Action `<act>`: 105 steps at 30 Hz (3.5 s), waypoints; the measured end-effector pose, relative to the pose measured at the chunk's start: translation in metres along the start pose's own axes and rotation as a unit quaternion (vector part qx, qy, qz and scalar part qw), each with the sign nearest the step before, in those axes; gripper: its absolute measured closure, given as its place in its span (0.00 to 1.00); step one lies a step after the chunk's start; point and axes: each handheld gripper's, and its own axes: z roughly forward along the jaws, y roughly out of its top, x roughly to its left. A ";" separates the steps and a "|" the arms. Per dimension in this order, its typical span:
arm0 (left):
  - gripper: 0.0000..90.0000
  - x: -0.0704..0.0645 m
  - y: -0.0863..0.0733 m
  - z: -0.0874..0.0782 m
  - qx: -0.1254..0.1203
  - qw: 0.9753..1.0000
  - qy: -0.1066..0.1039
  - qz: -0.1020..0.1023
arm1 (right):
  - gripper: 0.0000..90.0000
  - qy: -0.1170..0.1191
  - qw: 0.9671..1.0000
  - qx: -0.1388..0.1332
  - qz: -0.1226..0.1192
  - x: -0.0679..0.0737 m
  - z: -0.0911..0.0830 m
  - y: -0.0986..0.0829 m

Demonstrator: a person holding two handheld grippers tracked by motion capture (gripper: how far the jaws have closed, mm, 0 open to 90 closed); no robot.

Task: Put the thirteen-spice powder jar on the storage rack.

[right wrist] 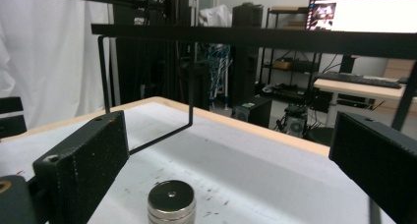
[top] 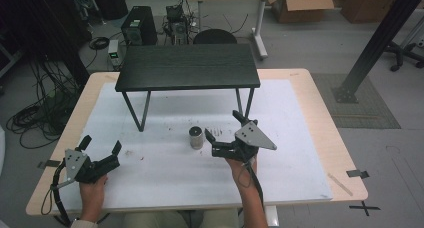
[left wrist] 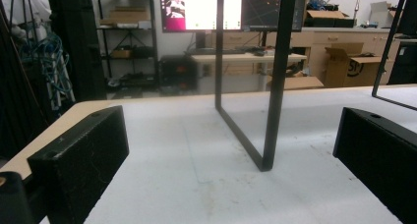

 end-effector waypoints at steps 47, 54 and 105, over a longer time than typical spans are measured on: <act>0.01 0.000 0.000 0.000 -0.001 1.000 -0.001 0.000 | 0.07 0.035 0.986 0.155 0.054 0.031 0.072 -0.067; 0.01 0.000 0.000 0.000 -0.002 1.000 -0.002 0.000 | 0.15 0.034 0.986 0.154 0.049 0.032 0.072 -0.068; 0.01 0.000 0.000 0.000 -0.001 1.000 -0.001 0.000 | 0.54 0.021 0.990 0.134 0.039 0.036 0.068 -0.067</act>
